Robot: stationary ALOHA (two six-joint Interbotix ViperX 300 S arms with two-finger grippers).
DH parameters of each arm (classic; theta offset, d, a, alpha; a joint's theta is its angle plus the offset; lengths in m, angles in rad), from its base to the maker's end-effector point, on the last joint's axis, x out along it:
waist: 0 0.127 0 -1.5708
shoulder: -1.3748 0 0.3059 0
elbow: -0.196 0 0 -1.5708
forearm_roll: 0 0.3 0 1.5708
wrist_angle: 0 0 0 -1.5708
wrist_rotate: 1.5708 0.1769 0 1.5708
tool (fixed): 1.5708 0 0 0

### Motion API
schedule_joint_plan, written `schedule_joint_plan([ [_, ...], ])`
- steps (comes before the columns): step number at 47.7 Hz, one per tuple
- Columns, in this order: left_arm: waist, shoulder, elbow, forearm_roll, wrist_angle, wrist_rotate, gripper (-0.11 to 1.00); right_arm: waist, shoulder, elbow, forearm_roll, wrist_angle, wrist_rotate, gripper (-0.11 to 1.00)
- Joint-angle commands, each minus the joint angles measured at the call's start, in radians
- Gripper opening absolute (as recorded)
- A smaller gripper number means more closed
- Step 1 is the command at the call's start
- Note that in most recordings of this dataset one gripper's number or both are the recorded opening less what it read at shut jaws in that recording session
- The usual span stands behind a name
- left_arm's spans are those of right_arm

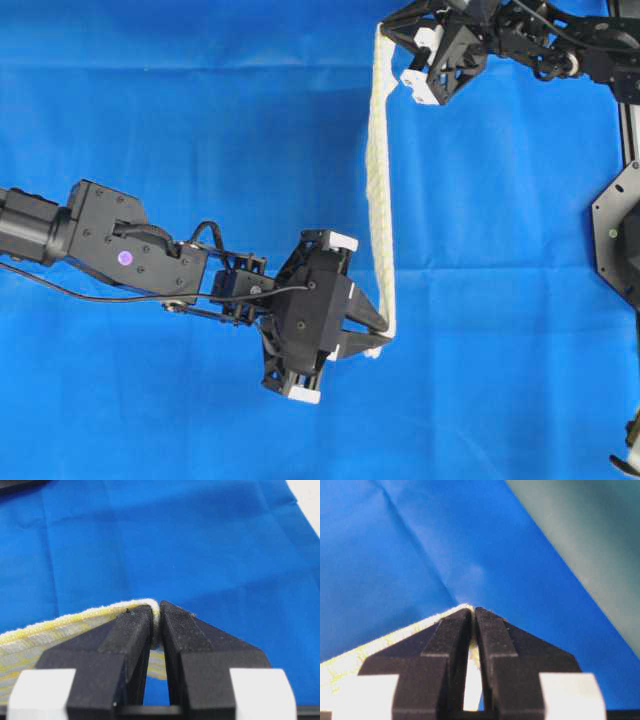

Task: Fold the yellow towel.
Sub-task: 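Lift the strip and rotate it vertical, right gripper up, left down, then lay the strip vertically on the table and open both grippers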

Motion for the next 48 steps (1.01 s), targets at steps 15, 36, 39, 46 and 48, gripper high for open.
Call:
schedule_joint_plan([
  [15, 0.000, 0.066, -0.101, 0.003, -0.009, 0.005, 0.04, -0.037, -0.074, 0.034, -0.003, 0.018, 0.003, 0.04],
  [36, -0.005, 0.011, 0.054, -0.005, -0.066, -0.054, 0.04, 0.020, 0.104, -0.112, -0.005, 0.037, -0.005, 0.04],
  [39, -0.009, -0.009, 0.101, -0.005, -0.094, -0.078, 0.04, 0.037, 0.147, -0.147, -0.006, 0.037, -0.005, 0.04],
  [46, -0.023, -0.058, 0.216, -0.005, -0.164, -0.152, 0.04, 0.067, 0.209, -0.216, -0.012, 0.037, -0.005, 0.04],
  [48, -0.026, -0.072, 0.244, -0.005, -0.181, -0.167, 0.04, 0.075, 0.229, -0.238, -0.014, 0.037, -0.005, 0.04],
])
